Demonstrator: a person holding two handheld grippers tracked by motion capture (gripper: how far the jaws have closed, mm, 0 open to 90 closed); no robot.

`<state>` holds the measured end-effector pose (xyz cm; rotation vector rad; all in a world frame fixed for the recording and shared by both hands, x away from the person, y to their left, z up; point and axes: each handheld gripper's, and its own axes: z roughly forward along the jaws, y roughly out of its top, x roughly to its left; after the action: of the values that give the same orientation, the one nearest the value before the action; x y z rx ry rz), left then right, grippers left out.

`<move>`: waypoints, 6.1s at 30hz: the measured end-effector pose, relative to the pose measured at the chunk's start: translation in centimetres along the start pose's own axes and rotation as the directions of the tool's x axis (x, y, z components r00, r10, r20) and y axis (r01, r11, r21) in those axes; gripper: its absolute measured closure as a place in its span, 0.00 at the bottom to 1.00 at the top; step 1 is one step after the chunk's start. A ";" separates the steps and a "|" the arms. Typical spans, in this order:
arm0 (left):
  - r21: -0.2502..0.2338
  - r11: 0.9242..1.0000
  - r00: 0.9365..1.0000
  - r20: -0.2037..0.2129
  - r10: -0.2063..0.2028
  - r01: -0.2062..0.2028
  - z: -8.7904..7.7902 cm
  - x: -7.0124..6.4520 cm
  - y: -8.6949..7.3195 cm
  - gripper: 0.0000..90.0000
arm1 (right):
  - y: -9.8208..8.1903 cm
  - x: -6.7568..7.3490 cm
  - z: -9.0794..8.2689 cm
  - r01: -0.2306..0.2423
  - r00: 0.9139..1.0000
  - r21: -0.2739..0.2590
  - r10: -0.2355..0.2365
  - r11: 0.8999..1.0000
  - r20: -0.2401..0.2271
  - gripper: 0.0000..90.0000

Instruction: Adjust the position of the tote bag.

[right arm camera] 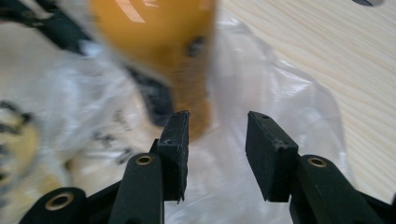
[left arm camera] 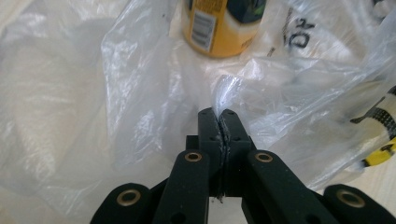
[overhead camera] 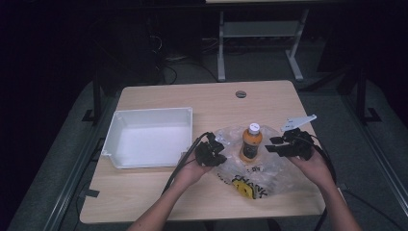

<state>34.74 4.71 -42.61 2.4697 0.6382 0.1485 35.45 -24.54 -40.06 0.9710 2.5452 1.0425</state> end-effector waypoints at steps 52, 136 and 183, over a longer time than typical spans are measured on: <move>-0.104 0.994 0.999 0.027 -0.024 0.026 -4.9 0.1 -2.1 0.78 | -0.3 -0.1 0.1 -0.068 0.997 -0.008 0.068 0.998 -0.032 0.74; -0.122 0.986 0.981 0.143 0.133 -0.116 -3.0 0.7 12.8 0.57 | -5.5 2.1 -4.2 -0.148 0.989 -0.078 0.147 0.986 -0.010 0.35; -0.043 0.986 0.976 0.142 0.166 -0.161 -3.5 0.6 13.9 0.64 | -5.5 2.3 -4.0 -0.125 0.992 -0.083 0.123 0.989 -0.024 0.32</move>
<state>40.16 -3.18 -31.96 2.4738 0.3681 0.0405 29.28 -28.04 -40.88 1.1133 2.4603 1.1876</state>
